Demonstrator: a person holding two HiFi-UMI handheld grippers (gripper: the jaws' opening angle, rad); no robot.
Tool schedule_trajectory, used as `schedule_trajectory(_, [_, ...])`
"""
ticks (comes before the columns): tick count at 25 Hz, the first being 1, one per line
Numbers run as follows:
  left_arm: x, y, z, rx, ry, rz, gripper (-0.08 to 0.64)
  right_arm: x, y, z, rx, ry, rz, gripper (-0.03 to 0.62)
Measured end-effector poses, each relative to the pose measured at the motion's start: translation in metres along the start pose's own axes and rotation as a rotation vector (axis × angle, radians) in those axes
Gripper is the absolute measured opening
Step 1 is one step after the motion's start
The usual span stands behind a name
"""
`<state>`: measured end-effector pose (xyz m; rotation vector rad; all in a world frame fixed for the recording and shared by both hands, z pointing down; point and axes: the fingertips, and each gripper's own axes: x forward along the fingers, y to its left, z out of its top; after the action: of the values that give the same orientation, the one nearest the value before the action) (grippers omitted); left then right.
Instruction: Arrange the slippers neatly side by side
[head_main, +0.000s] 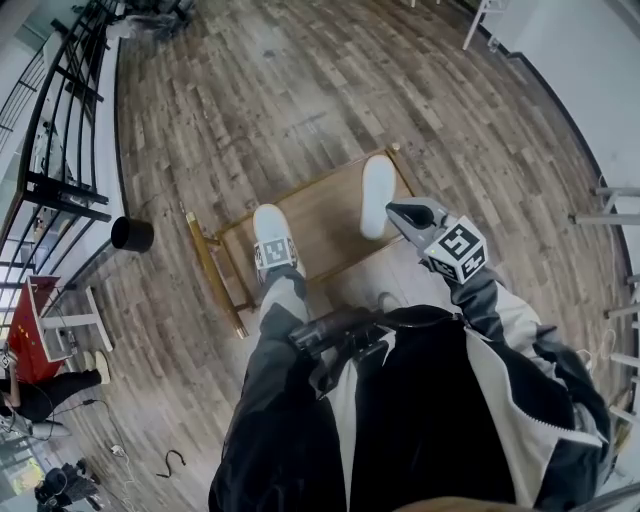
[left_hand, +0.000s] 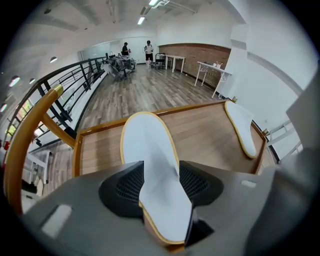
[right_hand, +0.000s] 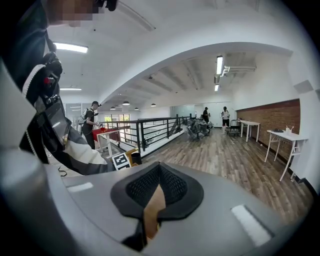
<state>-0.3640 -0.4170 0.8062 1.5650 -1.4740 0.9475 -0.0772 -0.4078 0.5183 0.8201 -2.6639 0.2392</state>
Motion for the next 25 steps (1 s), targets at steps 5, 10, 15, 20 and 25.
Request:
schedule_trajectory(5, [-0.001,0.008,-0.001,-0.013,-0.006,0.011,0.031,0.005,-0.004,0.005,-0.005,-0.003,-0.003,0.005])
schedule_trajectory(10, [-0.005,-0.001,-0.003,-0.013,-0.042,-0.024,0.025,0.009,-0.003,0.000,0.002,-0.010,0.015,0.005])
schedule_trajectory(15, [-0.020,-0.008,-0.018,-0.089,-0.025,-0.063,0.025,0.014,0.007,0.008,-0.016,-0.035,0.051,0.005])
schedule_trajectory(20, [-0.056,-0.001,0.022,-0.068,-0.247,-0.029,0.025,0.021,0.015,0.018,-0.033,-0.063,0.087,0.005])
schedule_trajectory(25, [-0.106,-0.007,0.051,-0.057,-0.402,-0.032,0.023,0.035,0.027,0.024,-0.039,-0.080,0.131,0.005])
